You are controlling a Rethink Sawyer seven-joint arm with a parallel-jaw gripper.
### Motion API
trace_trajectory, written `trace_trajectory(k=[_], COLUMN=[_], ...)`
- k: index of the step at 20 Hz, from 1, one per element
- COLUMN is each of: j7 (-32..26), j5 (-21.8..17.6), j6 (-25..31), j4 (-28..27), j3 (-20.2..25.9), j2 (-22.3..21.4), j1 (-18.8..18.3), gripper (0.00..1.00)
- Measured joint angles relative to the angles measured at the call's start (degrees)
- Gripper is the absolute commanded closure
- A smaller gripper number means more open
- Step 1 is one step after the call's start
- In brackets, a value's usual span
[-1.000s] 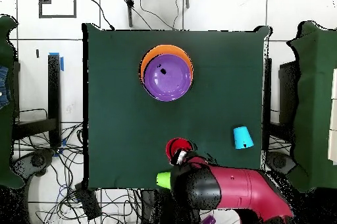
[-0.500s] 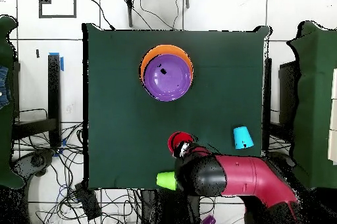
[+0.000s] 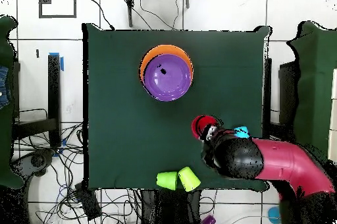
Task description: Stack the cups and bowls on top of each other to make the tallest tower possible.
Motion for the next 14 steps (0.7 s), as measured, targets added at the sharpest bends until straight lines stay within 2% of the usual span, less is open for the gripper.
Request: trace_trajectory(k=[6, 14], j7=[-4.73, -19.17], j5=[-2.13, -5.63], j6=[2.65, 6.63], j4=[-4.19, -8.44], j3=[3.03, 8.84], j2=[4.54, 11.53], j1=[-7.91, -18.52], gripper=[1.0, 1.0])
